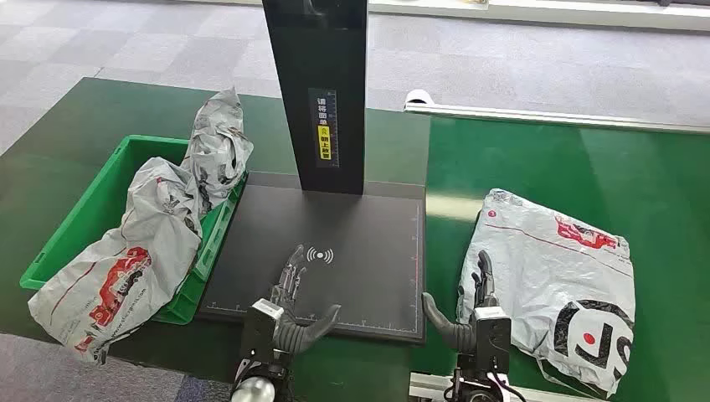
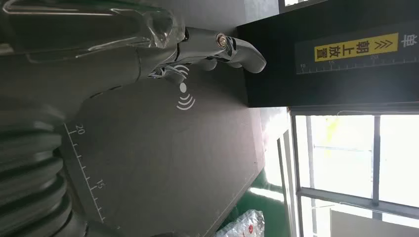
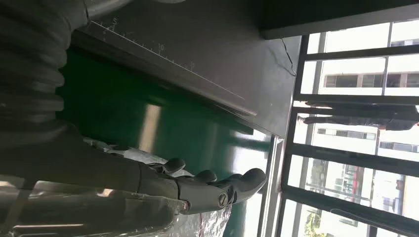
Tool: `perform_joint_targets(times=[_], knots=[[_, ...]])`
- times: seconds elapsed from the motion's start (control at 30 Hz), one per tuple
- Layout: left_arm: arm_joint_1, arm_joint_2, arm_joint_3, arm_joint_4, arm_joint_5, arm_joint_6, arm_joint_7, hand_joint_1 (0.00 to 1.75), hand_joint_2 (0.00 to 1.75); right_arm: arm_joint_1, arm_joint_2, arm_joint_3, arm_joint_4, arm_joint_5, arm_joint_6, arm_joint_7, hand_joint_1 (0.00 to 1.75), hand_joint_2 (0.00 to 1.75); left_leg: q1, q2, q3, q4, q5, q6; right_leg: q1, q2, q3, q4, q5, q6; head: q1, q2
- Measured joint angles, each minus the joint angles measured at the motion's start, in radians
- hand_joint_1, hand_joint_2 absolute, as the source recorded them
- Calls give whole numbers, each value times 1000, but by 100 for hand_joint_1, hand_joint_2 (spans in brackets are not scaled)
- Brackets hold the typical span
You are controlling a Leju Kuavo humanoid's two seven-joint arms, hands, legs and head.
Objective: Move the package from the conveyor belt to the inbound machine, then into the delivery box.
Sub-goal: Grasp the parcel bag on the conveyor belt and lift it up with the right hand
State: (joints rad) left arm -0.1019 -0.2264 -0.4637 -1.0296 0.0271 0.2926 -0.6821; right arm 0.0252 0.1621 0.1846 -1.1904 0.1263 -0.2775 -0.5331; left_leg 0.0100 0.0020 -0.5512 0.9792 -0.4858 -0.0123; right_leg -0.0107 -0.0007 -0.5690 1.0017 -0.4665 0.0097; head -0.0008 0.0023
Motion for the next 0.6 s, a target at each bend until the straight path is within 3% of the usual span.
perform_joint_targets(times=[0.6], knots=[[-2,0,2,4,-16,-19,-5,0,175,-9,12,-18,55,16,17,-8,0,175,0,0,0,0,0,0,0,0,0,0,0,0,0,0]])
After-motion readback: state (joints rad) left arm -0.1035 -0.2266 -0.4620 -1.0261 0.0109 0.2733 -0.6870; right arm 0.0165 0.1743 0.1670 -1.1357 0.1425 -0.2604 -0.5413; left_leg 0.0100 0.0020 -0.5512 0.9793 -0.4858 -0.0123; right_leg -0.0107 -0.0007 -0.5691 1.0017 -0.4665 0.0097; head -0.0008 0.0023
